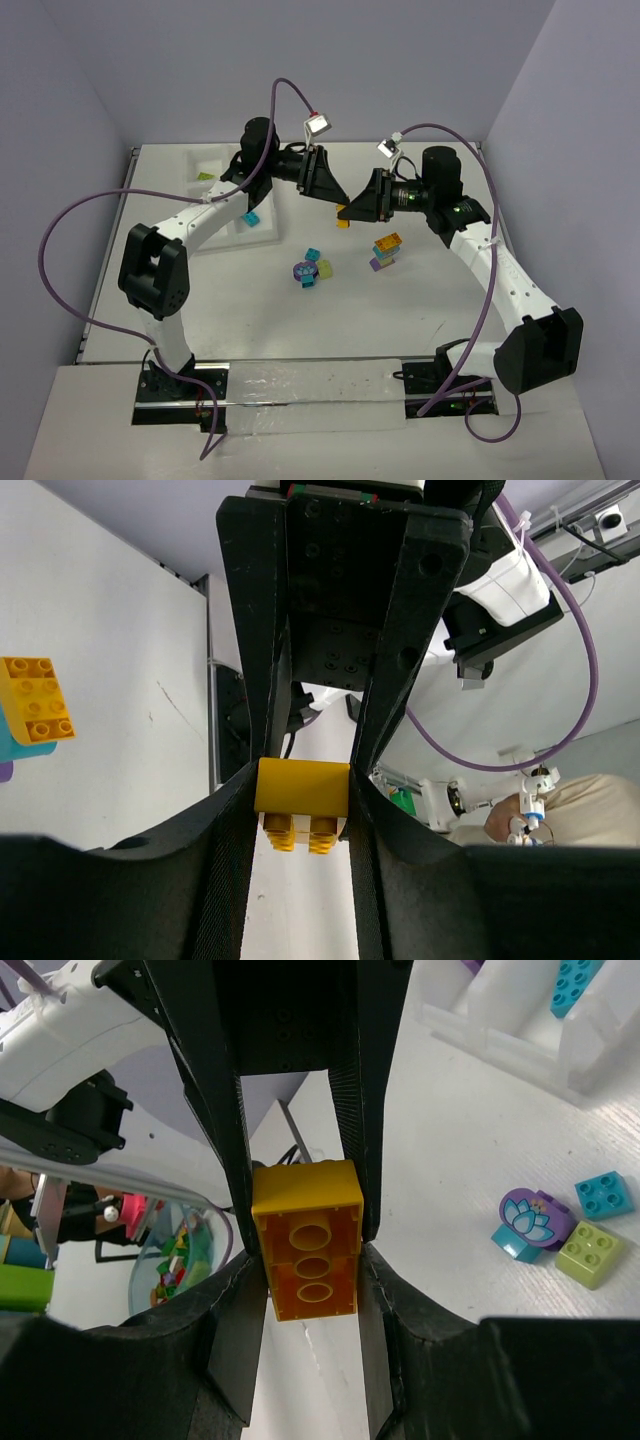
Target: Sort the legos into containers by color
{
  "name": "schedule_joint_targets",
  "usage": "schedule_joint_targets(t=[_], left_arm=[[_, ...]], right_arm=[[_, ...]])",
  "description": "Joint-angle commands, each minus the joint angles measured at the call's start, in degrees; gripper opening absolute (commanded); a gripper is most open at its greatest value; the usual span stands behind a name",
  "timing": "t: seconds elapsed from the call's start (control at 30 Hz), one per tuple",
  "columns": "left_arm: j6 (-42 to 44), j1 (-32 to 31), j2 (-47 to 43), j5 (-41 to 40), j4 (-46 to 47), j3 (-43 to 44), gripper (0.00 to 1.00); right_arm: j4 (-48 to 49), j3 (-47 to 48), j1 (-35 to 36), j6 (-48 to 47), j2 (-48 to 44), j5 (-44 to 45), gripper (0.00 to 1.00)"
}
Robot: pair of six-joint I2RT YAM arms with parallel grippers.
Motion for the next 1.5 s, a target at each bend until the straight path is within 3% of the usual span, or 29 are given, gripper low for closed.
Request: schedule_joint_targets(t=[0.0,0.07,0.13,0.17,0.23,0.27,0.37,0.6,0.77,0.83,1.0,1.27,1.47], left_arm=[[2.0,-0.8,-0.7,1.9,-0.5,2.1,0.26],[4.5,-0.8,-0.9,1.8,-2.6,2.6,0.08],[8.3,-0.7,-1.0,1.2,-7.3,3.9,0.00],[9.9,-0.5,-1.0,0.4,-11.0,4.6,0.00],[13.5,0.2,-1.4,-0.9,-15.7,5.6,0.00],[14.4,1.0,-1.7,-1.7,-18.0,5.7,0.00],[16.7,4.1,-2.9,-3.6,-22.5,4.8,0.00],[27.5,11.0,-5.4,-13.7,-40.5,5.6,0.00],[28.4,17.4,-6.6,-35.7,-50.2,7.2,0.00],[28.1,17.9,-4.8,-51.1,-55.1,11.2,0.00],[25.1,18.0,2.3,-76.1,-59.1,20.1,0.00],[29.0,18.0,15.3,-92.4,-57.9,35.6,0.00],[30.0,18.4,20.1,-96.5,-52.2,36.4,0.00]], right_arm=[[1.5,0.6,0.3,-1.1,-0.4,0.6,0.00],[1.3,0.7,0.3,-1.1,-0.4,1.1,0.01],[0.4,0.9,0.3,-1.2,-0.3,2.9,0.05],[-0.1,1.1,0.3,-1.3,-0.3,3.6,0.21],[-2.0,1.9,0.2,-2.0,-0.3,5.6,0.76],[-3.2,2.3,0.3,-2.6,-0.4,6.5,0.86],[-6.2,3.3,0.0,-4.6,-1.0,9.6,0.98],[-12.6,5.4,-1.0,-8.5,-2.2,14.7,1.00],[-14.7,5.4,-1.3,-9.9,-4.3,22.4,1.00],[-14.5,4.7,-1.3,-9.4,-5.2,26.6,1.00],[-11.6,1.8,-1.4,-6.9,-8.5,33.1,1.00],[-11.2,-0.3,-1.3,-5.9,-10.9,37.3,1.00],[-12.0,0.1,-1.3,-6.0,-10.3,36.9,1.00]])
